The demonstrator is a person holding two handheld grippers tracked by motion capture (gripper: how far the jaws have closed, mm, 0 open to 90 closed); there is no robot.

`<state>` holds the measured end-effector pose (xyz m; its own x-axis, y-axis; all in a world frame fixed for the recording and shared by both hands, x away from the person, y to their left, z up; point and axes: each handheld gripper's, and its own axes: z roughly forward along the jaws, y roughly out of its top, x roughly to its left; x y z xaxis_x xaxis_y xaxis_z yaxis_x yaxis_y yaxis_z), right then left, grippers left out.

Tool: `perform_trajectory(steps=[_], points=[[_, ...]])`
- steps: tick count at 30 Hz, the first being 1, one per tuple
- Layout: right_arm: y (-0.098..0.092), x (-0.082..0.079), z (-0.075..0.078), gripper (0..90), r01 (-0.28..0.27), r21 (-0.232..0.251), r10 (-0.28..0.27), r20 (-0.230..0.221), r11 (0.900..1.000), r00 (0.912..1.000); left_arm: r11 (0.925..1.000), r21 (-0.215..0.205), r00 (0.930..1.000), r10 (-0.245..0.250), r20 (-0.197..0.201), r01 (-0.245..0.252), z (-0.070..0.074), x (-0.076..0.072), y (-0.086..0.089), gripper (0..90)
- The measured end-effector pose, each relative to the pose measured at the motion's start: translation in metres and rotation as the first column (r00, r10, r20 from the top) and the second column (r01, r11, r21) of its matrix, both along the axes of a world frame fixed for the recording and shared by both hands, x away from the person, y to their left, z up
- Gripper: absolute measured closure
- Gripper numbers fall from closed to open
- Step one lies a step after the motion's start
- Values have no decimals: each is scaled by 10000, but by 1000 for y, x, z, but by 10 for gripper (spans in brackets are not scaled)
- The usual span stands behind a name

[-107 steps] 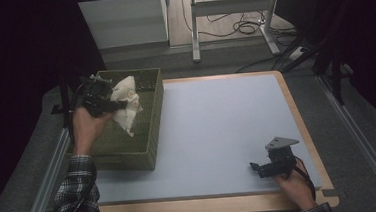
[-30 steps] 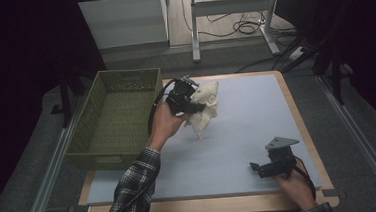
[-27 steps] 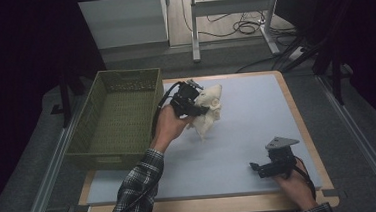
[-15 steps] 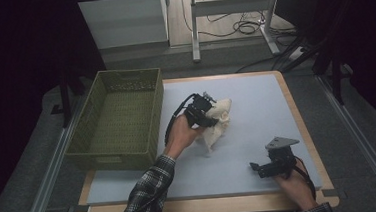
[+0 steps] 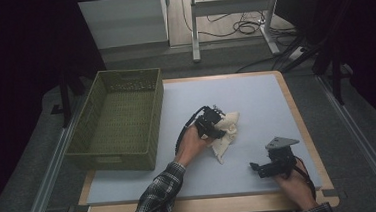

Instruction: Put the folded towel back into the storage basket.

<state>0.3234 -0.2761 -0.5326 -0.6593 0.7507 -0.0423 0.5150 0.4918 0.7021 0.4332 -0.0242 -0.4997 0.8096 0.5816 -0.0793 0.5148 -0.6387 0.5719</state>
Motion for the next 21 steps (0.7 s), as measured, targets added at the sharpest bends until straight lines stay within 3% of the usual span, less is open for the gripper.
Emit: perform_trajectory(steps=[5,7,8,10,13,21], points=[[0,0,0,17,-3,11,3,-13,10000,10000,9995,-317,10000,-46,-20,45,-3,0,-1,475],[0,0,0,17,1,2,-1,-9,10000,10000,9983,-587,10000,47,10,-46,-1,-1,-1,312],[0,0,0,17,1,2,-1,-9,10000,10000,9981,-617,10000,2,70,2,1,-2,0,312],[0,0,0,17,0,4,0,-11,10000,10000,9978,-666,9997,2,252,15,4,-6,3,214],[0,0,0,17,-3,12,3,-16,10000,10000,9943,-1063,9995,81,319,-47,13,-14,13,187],[0,0,0,17,6,-6,-6,-10,10000,10000,9913,-1296,9979,314,559,-240,20,-28,36,199]])
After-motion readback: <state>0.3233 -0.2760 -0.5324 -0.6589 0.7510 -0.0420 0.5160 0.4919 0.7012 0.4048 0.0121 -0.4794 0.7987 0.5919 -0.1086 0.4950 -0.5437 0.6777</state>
